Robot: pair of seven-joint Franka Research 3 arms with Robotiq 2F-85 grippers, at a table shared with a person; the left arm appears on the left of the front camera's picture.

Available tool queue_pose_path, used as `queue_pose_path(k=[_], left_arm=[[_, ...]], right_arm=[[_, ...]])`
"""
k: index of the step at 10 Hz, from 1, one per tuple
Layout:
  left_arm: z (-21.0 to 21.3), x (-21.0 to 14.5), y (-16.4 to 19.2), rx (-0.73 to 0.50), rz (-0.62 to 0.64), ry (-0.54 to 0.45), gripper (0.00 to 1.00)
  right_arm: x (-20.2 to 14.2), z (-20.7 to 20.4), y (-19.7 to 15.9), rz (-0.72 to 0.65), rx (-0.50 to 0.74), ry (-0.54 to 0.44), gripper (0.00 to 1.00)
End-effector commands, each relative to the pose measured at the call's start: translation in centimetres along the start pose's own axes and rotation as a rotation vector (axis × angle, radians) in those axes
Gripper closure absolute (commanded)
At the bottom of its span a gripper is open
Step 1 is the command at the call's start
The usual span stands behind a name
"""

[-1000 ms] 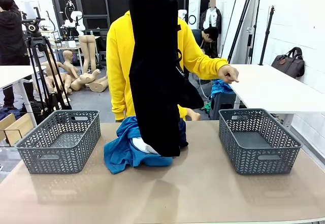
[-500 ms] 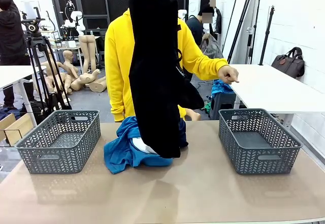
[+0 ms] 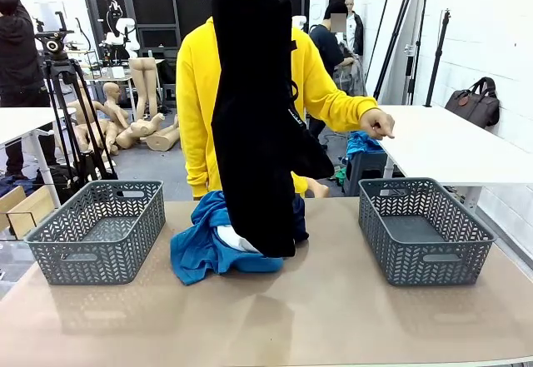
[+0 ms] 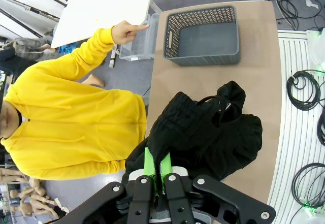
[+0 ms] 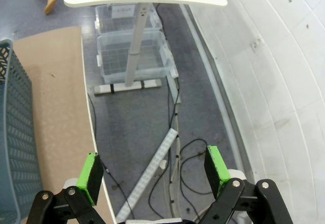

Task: Sort the tops and bottoms.
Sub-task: Sort the clothes according to human instructions.

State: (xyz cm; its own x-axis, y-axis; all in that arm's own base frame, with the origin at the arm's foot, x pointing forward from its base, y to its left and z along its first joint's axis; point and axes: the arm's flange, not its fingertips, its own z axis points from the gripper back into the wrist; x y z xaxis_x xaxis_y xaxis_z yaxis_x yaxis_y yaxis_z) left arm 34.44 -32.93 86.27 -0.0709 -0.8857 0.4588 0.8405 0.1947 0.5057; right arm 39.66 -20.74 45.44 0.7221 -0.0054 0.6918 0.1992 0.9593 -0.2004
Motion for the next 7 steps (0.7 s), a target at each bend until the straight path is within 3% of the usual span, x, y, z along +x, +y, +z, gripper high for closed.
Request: queue_pose_path(k=[1, 3, 5, 7], left_arm=[[-2.1, 3.8, 0.5, 0.024, -0.039, -0.155, 1.0], [-5.0, 10.8, 2.9, 0.087, -0.025, -0.34, 1.0], [-7.2, 16.2, 5.6, 0.205, 0.088, -0.448, 1.0], [-11.7, 20.1, 5.6, 0.185, 0.079, -0.499, 1.0]], right_arm=[[-0.1, 0.0, 0.0, 0.006, 0.001, 0.01, 0.0], [-0.1, 0.0, 0.0, 0.006, 0.001, 0.01, 0.0], [-0.1, 0.0, 0.0, 0.006, 0.001, 0.01, 0.0], [-0.1, 0.0, 0.0, 0.006, 0.001, 0.01, 0.0]])
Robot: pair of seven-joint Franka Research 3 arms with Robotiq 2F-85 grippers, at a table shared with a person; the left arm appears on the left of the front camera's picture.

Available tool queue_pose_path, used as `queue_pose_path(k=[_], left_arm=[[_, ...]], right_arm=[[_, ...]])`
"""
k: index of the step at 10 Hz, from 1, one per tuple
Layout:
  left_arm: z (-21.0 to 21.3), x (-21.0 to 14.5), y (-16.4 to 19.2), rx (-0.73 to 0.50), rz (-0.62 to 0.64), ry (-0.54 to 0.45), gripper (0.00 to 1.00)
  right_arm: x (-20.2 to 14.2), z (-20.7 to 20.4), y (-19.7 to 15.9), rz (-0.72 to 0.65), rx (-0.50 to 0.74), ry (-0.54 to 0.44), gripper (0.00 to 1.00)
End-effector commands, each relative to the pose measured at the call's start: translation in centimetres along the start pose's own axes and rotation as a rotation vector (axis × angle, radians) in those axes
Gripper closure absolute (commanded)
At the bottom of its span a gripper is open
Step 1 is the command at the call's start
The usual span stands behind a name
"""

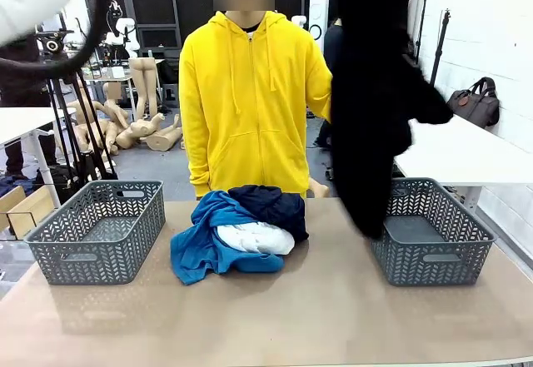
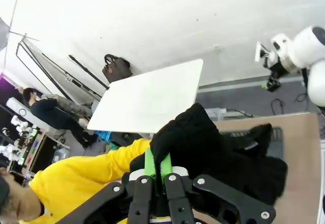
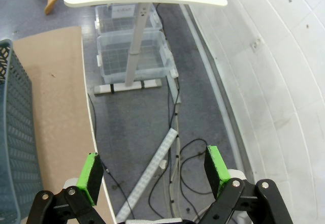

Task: Sort the tops and bottoms.
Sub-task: Sort the clothes according to human instructions.

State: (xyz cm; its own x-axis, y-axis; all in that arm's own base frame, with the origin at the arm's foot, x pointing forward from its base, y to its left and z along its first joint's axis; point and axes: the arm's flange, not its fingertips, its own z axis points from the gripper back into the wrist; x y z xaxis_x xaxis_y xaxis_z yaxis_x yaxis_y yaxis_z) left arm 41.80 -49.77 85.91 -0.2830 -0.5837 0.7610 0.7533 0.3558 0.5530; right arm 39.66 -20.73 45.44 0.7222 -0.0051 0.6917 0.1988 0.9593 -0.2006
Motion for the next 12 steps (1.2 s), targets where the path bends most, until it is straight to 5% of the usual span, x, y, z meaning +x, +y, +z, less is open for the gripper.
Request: queue_pose_path(k=[1, 3, 5, 12], left_arm=[[-6.3, 4.8, 1.5, 0.028, 0.023, -0.05, 1.0], [-11.7, 3.3, -1.1, -0.048, 0.043, -0.081, 1.0], [-15.9, 0.3, -5.0, -0.187, 0.076, -0.008, 1.0], [-19.4, -13.0, -14.2, -0.372, 0.241, 0.258, 1.0]], right_arm=[[-0.1, 0.0, 0.0, 0.005, 0.001, 0.01, 0.0], [-0.1, 0.0, 0.0, 0.005, 0.001, 0.01, 0.0], [-0.1, 0.0, 0.0, 0.005, 0.001, 0.01, 0.0], [-0.1, 0.0, 0.0, 0.005, 0.001, 0.01, 0.0]])
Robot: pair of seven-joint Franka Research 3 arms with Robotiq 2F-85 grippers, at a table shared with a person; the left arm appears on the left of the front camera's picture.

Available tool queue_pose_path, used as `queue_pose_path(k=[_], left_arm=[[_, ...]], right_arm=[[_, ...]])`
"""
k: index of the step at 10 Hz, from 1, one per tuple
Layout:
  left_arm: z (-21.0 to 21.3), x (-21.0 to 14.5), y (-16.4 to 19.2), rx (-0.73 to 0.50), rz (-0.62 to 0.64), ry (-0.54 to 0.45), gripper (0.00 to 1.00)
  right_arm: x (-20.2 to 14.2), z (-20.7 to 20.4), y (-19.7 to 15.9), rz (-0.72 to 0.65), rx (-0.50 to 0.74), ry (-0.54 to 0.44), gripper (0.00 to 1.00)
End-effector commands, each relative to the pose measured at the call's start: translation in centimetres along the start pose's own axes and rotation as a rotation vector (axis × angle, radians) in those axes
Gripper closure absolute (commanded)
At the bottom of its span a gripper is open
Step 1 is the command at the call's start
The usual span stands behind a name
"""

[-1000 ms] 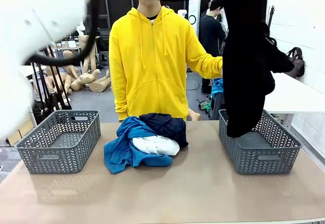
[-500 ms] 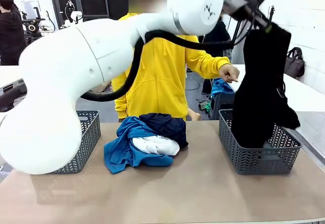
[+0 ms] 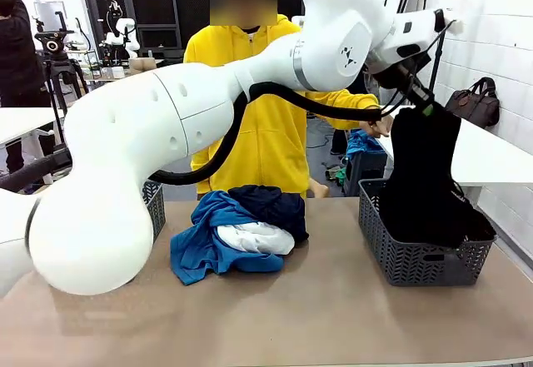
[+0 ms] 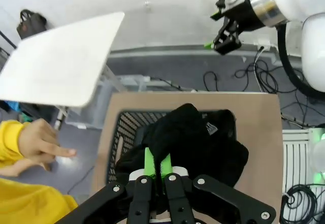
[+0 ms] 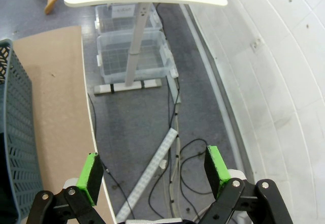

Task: Sort the tops and bottoms.
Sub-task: Sort the clothes according to human instructions.

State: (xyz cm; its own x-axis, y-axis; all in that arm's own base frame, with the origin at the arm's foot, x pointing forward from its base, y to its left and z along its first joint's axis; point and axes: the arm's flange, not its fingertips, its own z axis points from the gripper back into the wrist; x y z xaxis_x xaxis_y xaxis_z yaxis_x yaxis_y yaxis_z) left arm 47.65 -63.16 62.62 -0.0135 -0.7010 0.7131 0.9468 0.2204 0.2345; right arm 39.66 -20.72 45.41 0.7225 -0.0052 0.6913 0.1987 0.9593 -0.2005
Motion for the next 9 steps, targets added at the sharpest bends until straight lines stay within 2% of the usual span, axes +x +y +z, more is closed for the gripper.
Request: queue_pose_path(k=[1, 2, 3, 6, 9], left_arm=[[0.5, -3.5, -1.8, -0.056, 0.104, 0.028, 1.0], [3.7, -2.9, -1.4, -0.065, 0.061, 0.045, 1.0], [-0.9, -0.7, -0.1, -0.022, 0.036, 0.029, 1.0], [-0.7, -0.8, -0.2, -0.041, 0.044, 0.05, 1.0], [-8.5, -5.4, 1.5, -0.116, 0.194, 0.1, 1.0]], right_arm=[[-0.1, 0.0, -0.1, 0.005, 0.001, 0.01, 0.0], [-0.1, 0.0, -0.1, 0.005, 0.001, 0.01, 0.0], [-0.1, 0.0, -0.1, 0.005, 0.001, 0.01, 0.0], [-0.1, 0.0, -0.1, 0.005, 0.001, 0.01, 0.0], [-0.1, 0.0, -0.1, 0.005, 0.001, 0.01, 0.0]])
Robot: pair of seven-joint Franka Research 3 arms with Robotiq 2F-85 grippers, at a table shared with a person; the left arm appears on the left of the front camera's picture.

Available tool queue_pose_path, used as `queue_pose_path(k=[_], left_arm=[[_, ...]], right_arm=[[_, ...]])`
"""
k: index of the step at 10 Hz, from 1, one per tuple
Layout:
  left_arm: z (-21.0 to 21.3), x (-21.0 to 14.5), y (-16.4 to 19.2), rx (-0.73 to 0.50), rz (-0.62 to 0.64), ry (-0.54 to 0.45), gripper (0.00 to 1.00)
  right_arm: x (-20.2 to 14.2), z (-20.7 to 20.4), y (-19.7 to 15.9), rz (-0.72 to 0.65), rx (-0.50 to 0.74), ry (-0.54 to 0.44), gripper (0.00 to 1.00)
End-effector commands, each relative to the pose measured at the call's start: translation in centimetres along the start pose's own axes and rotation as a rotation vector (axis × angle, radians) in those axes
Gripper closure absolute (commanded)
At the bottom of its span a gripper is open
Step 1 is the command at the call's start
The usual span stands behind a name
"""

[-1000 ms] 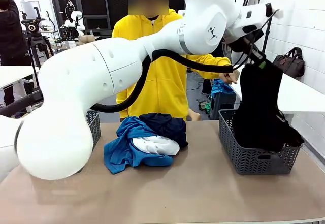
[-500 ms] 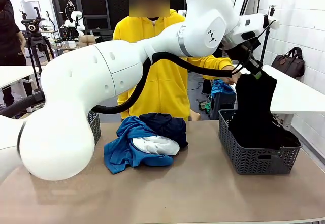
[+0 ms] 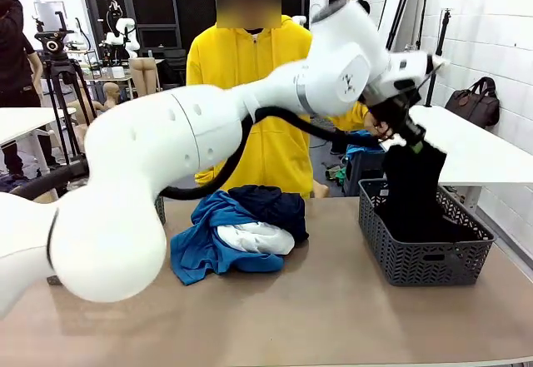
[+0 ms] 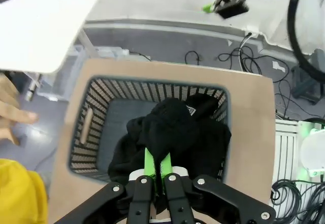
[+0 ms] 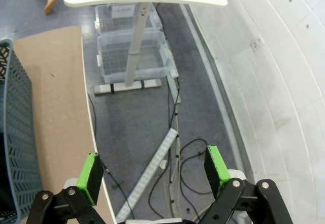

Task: Sort the tops and bottoms.
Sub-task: Sort the clothes according to human instructions.

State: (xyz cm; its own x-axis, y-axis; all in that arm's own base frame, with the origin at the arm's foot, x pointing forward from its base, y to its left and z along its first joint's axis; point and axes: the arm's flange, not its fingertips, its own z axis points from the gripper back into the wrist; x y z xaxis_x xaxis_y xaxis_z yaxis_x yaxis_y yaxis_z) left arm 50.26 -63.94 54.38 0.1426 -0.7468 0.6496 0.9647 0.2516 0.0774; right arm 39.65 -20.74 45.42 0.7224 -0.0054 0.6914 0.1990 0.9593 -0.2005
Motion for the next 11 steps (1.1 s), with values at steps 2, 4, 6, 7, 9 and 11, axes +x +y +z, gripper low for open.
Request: queue_pose_path(k=[2, 4, 6, 7, 9, 11], left_arm=[[-5.7, -1.2, 1.2, -0.109, 0.083, 0.005, 1.0], [-7.9, -2.4, 0.5, -0.146, 0.109, 0.093, 1.0], [-8.2, -3.3, 0.3, -0.169, 0.146, 0.105, 0.83], [-7.8, -3.6, 0.3, -0.177, 0.152, 0.11, 0.64], [-7.2, -3.5, -0.3, -0.208, 0.153, 0.095, 0.24], [-6.2, -3.4, -0.7, -0.214, 0.148, 0.084, 0.0]], right_arm=[[-0.1, 0.0, 0.0, 0.006, 0.001, 0.01, 0.0], [-0.1, 0.0, 0.0, 0.006, 0.001, 0.01, 0.0], [-0.1, 0.0, 0.0, 0.006, 0.001, 0.01, 0.0], [-0.1, 0.0, 0.0, 0.006, 0.001, 0.01, 0.0], [-0.1, 0.0, 0.0, 0.006, 0.001, 0.01, 0.0], [-0.1, 0.0, 0.0, 0.006, 0.001, 0.01, 0.0]])
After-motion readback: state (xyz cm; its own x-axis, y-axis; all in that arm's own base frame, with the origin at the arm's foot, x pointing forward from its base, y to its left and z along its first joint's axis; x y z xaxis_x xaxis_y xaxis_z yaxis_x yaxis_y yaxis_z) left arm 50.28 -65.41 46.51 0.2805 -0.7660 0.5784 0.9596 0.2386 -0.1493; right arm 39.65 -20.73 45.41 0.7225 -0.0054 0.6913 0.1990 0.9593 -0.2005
